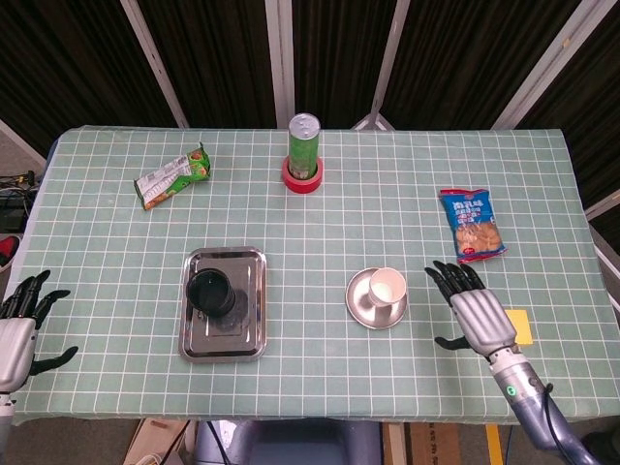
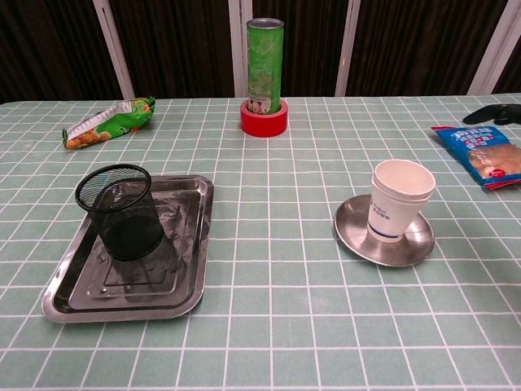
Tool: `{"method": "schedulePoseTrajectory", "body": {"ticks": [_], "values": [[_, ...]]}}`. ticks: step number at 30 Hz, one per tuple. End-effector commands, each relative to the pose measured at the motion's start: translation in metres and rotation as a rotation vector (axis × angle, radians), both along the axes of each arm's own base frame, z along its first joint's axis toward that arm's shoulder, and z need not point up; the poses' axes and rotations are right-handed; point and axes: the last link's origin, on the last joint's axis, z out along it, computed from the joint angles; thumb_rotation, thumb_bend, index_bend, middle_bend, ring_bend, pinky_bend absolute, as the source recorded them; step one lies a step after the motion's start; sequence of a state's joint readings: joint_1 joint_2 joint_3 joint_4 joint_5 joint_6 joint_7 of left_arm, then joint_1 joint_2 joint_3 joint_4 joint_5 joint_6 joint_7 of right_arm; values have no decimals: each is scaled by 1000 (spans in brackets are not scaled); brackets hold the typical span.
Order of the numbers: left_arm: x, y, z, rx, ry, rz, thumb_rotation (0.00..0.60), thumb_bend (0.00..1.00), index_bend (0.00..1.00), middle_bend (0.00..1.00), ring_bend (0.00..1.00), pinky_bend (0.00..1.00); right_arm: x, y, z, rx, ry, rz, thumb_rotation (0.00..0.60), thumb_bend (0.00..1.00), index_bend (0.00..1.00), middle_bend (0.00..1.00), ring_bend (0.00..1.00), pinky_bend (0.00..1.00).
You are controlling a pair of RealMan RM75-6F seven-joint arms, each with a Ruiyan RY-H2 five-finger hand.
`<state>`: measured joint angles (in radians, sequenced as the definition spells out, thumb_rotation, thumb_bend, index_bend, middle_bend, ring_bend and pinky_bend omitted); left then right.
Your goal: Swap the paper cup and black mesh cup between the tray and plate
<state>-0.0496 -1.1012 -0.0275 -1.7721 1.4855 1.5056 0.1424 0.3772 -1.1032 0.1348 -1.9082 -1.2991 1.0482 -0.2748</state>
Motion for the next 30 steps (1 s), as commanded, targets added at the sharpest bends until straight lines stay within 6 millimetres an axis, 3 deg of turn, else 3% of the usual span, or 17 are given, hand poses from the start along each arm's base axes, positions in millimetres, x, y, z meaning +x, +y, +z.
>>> {"method": "schedulePoseTrajectory", "body": {"ticks": [1,11,21,30], "values": [[-1,0,1,3,7,3,600,39,228,0,0,155,27,-21,-18,59,11,23,600,0,0,0,0,0],[-1,1,-2,-23,5,6,600,39,227,0,0,155,45,-44,-49,89,30,3,600,0,0,0,0,0],[-2,2,0,-17,3,20,600,39,227,0,0,155,55,-56,-67,106,29,-16,600,0,0,0,1,0],[-3,3,2,-13,0,23,600,39,227,0,0,155,60,-62,-73,102,66,-16,600,0,31,102,180,29]]}}
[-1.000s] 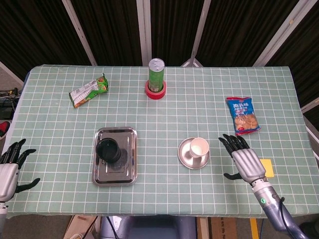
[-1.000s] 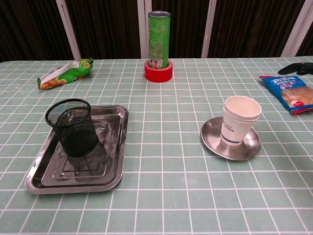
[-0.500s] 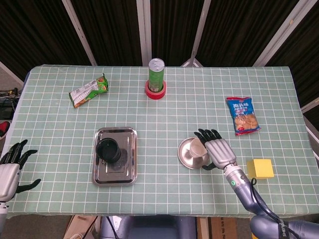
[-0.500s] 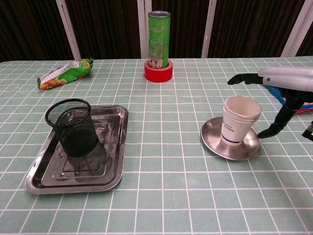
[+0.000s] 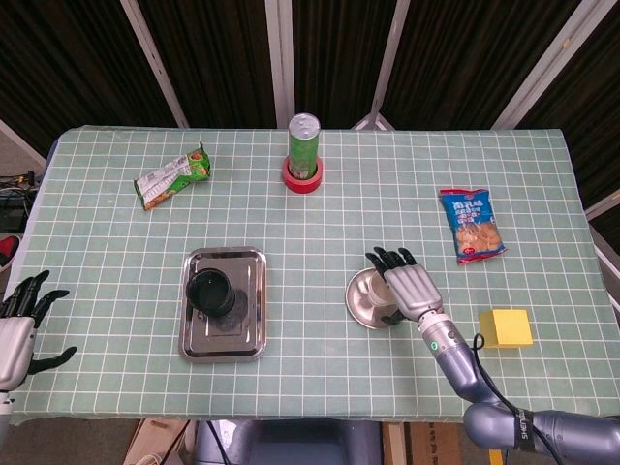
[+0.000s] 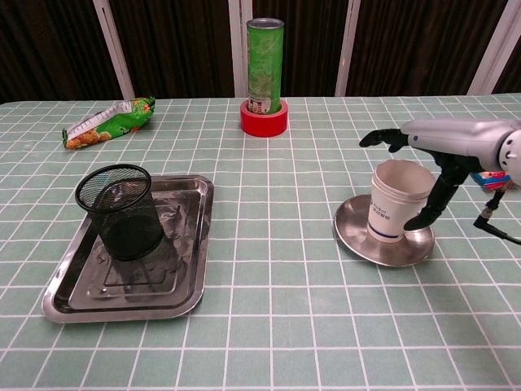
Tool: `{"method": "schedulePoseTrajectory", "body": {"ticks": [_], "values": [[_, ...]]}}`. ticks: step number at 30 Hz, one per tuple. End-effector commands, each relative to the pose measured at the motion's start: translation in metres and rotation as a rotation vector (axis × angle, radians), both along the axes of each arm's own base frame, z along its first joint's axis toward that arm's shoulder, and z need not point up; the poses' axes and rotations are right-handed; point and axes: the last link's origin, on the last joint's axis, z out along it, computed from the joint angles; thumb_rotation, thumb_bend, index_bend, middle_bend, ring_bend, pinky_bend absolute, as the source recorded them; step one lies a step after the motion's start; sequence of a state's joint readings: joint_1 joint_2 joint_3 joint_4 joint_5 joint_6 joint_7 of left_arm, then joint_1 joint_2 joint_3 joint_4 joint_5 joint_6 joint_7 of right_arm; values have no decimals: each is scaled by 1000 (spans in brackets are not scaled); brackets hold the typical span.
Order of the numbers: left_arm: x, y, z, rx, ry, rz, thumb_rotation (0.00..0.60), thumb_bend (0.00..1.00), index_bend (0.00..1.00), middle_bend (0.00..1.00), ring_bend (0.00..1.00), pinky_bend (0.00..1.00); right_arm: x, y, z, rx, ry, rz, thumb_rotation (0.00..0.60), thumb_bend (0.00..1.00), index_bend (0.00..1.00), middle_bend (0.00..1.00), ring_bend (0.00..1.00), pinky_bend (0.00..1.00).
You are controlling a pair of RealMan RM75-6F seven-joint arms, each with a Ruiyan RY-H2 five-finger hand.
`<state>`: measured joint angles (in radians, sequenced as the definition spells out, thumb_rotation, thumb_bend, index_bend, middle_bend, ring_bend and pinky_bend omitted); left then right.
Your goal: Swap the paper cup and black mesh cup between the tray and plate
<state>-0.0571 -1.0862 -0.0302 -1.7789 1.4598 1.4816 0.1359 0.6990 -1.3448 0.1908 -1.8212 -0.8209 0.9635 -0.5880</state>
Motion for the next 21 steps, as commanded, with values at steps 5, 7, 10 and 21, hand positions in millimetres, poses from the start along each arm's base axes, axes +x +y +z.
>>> {"method": "schedulePoseTrajectory", "body": {"ticks": [5,7,10,21], "values": [[-1,0,1,6,1,3,600,39,227,0,0,155,2,-4,1,-23,29,9,600,0,131,186,289,144],[0,0,1,5,1,3,600,39,227,0,0,155,3,-5,1,-35,34,18,600,0,190,244,353,216],[0,0,0,4,2,4,600,39,226,0,0,155,5,-8,1,-66,46,46,600,20,249,290,392,248],[-1,1,0,5,3,12,600,39,224,0,0,155,10,-8,-3,-83,25,83,600,76,399,379,465,300]]}}
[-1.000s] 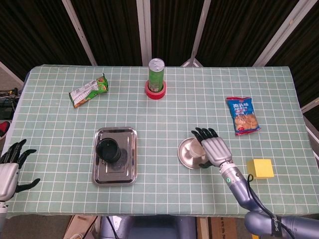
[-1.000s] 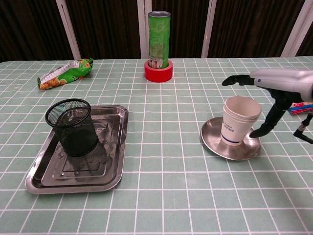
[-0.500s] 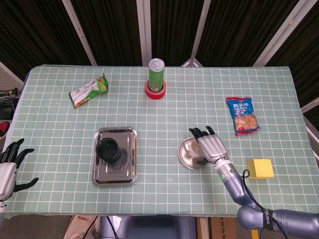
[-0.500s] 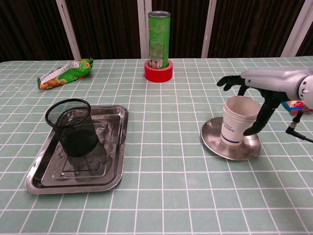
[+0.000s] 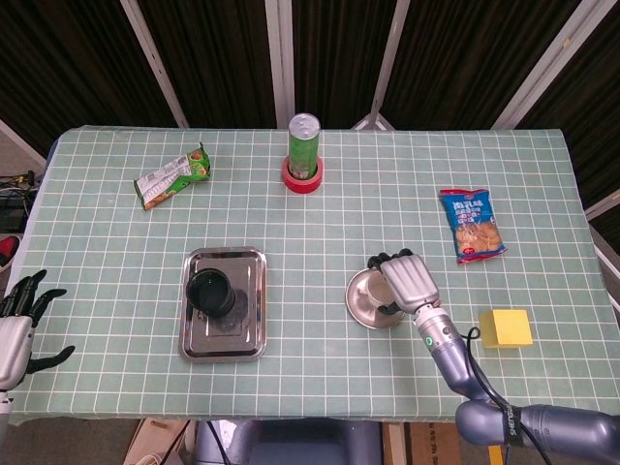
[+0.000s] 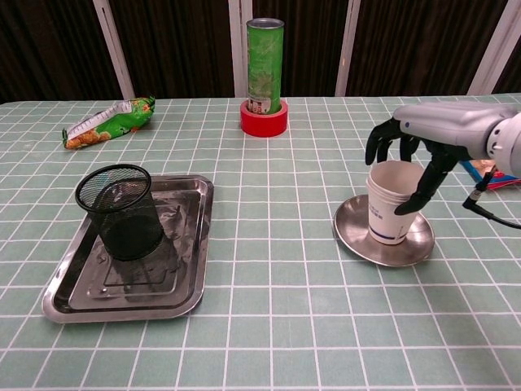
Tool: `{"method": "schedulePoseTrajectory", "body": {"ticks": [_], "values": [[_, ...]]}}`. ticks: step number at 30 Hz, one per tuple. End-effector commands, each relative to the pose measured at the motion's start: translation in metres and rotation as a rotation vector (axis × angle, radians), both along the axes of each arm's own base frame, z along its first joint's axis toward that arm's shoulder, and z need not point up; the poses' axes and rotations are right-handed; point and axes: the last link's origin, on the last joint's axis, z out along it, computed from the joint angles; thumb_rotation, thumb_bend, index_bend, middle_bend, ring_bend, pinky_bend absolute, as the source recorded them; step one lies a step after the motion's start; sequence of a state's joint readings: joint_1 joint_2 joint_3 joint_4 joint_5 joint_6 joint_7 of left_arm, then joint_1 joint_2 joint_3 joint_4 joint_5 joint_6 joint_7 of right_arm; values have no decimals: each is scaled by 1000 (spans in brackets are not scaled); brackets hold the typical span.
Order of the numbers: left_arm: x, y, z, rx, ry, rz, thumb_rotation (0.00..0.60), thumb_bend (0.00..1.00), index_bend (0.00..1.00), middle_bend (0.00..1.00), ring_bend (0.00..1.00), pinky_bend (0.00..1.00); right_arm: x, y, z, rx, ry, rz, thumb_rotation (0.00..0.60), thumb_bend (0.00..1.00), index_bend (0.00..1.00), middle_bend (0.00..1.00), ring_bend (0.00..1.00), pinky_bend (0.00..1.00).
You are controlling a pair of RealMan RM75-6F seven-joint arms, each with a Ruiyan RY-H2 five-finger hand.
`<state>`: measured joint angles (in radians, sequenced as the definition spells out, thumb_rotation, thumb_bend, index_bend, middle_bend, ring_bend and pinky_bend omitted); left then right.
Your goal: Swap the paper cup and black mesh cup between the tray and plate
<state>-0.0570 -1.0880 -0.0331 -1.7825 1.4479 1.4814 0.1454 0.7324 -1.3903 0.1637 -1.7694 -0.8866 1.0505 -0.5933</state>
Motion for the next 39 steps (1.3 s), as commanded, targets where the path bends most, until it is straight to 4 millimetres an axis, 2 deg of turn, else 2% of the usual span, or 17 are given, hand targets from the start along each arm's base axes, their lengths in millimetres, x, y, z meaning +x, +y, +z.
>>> {"method": "schedulePoseTrajectory", "body": {"ticks": [1,6,13,18,26,32,35,37,39], "values": [[0,0,0,0,-1,3,600,39,224,0,0,155,3,0,0,-4,-5,12,600,76,403,381,466,301],[-1,1,1,0,-4,9,600,38,224,0,0,155,18,-3,1,-7,-32,36,600,78,408,384,466,301],[-7,5,5,19,-5,36,600,39,224,0,0,155,61,-22,1,-19,-114,83,600,82,407,384,466,302],[-8,8,5,19,-5,33,600,39,224,0,0,155,87,-39,-16,-11,-194,78,600,84,408,383,466,340],[-11,10,3,10,-2,41,600,38,224,0,0,155,88,-56,-47,12,-209,50,600,81,407,384,466,340],[-12,11,3,6,-4,45,600,39,224,0,0,155,84,-57,-60,20,-237,60,600,81,407,383,445,311],[-12,12,3,7,-3,46,600,39,224,0,0,155,82,-56,-64,26,-257,70,600,80,346,320,357,210],[-12,12,3,8,-3,47,600,39,224,0,0,155,81,-55,-65,40,-272,73,600,67,245,179,217,83],[-12,12,2,7,-2,48,600,39,224,0,0,155,80,-53,-65,60,-275,74,600,34,180,62,89,17]]}}
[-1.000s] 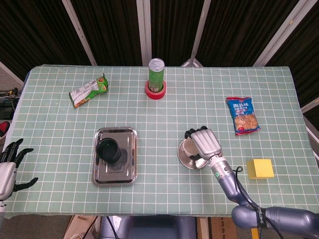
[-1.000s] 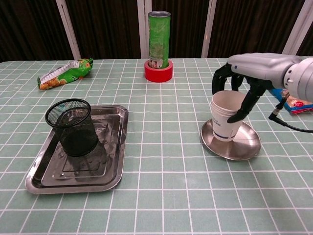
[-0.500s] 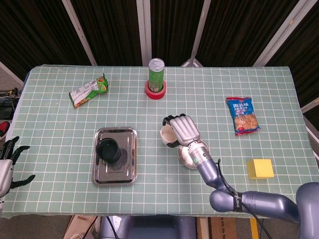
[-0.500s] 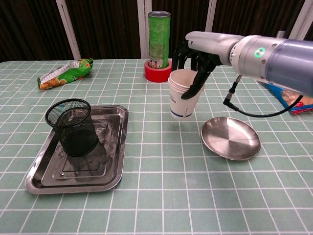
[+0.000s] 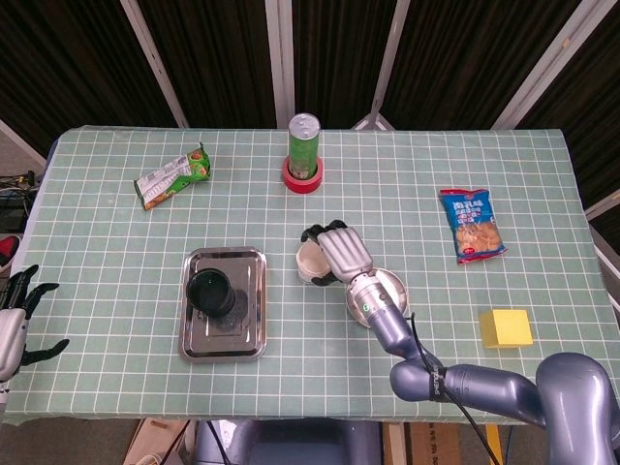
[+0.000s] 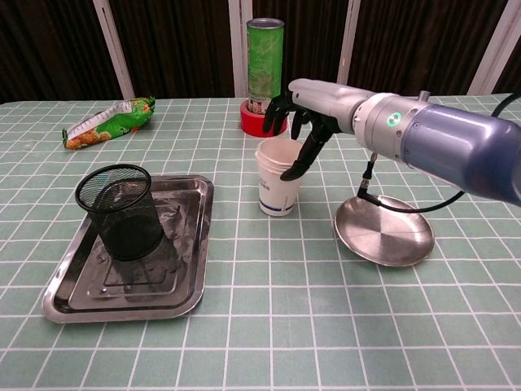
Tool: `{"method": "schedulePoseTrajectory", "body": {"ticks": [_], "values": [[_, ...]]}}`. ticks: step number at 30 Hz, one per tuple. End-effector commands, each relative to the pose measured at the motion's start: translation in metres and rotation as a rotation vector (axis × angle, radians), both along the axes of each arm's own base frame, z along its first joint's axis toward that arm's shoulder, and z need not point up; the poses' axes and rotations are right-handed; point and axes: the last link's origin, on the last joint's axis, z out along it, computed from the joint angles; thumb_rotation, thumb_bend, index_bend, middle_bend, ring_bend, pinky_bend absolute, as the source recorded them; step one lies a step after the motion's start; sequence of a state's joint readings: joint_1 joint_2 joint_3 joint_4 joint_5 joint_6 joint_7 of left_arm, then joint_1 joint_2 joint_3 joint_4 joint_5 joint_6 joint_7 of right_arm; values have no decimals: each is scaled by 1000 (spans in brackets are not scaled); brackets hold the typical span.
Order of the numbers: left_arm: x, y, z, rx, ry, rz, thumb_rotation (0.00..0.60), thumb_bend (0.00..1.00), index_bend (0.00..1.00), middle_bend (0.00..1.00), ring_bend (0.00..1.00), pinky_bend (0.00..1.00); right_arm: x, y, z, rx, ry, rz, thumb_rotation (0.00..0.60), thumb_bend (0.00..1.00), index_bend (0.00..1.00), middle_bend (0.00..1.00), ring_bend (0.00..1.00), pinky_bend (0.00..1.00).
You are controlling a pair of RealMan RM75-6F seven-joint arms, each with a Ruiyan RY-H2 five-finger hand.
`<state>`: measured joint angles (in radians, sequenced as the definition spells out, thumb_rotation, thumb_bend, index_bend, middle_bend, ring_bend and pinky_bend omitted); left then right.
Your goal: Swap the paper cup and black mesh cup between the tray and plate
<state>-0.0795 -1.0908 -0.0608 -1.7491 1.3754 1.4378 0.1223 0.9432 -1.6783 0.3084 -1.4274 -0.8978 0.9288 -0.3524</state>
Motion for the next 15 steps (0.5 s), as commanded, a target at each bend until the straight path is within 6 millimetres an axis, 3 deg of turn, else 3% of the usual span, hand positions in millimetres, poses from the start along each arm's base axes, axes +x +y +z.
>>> {"method": "schedulePoseTrajectory", "body": {"ticks": [1,4,9,12,15], "values": [[0,0,0,-1,1,0,600,39,224,0,0,155,-4,3,-2,34,6,5,600,21,156,31,51,5],[1,0,-1,-4,4,-5,600,39,224,0,0,155,-7,7,0,79,48,14,600,0,55,0,0,0],[2,0,-3,-7,7,-11,600,39,224,0,0,155,-7,18,16,58,47,17,600,0,23,0,0,0],[2,0,0,6,-1,-23,600,38,222,0,0,155,-13,28,51,-40,31,37,600,0,23,0,0,0],[3,-1,3,5,-29,-39,600,38,205,0,0,155,-39,51,96,-152,52,28,600,0,22,0,0,0]]}}
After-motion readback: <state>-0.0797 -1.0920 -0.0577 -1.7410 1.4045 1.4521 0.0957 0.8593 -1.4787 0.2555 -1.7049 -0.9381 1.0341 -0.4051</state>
